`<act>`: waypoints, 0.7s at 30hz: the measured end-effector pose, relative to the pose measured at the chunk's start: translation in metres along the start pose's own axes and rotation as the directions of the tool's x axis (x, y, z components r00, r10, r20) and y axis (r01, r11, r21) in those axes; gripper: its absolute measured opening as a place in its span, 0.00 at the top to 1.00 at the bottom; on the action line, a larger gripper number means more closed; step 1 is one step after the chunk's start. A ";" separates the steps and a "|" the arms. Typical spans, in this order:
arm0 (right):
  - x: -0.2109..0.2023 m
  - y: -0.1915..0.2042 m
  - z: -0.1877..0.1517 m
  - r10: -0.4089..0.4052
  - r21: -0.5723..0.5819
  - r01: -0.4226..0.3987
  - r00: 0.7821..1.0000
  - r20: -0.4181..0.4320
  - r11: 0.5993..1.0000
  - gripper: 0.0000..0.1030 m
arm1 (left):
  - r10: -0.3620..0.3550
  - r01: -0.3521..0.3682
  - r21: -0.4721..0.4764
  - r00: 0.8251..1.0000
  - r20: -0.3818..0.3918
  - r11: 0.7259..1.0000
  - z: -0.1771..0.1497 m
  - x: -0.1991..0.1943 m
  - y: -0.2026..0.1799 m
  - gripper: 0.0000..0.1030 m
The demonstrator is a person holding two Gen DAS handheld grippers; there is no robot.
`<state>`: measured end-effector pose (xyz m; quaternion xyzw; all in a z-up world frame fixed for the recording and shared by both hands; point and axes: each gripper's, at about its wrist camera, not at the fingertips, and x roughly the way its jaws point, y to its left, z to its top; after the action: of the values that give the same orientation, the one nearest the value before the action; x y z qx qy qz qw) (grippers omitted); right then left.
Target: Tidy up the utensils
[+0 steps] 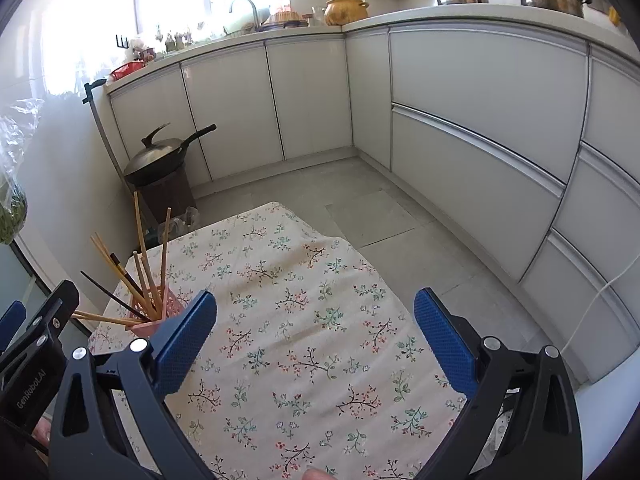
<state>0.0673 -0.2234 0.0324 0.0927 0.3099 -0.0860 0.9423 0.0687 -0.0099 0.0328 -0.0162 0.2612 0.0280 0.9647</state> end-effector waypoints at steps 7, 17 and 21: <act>0.006 -0.002 -0.001 0.007 0.011 -0.007 1.000 -0.027 1.000 0.06 | 0.014 -0.014 -0.001 0.999 -0.029 1.000 -0.003 0.007 0.001 0.07; 0.006 0.001 -0.001 0.014 0.004 -0.014 1.000 -0.028 1.000 0.06 | 0.045 -0.044 0.016 0.999 -0.021 0.999 -0.003 0.005 0.001 0.07; 0.006 0.001 -0.001 0.016 0.004 -0.016 1.000 -0.027 1.000 0.06 | 0.049 -0.049 0.014 0.999 -0.024 0.999 -0.002 0.006 0.000 0.07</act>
<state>0.0711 -0.2230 0.0280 0.0981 0.3215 -0.0777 0.9386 0.0722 -0.0093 0.0278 -0.0035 0.2734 0.0496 0.9606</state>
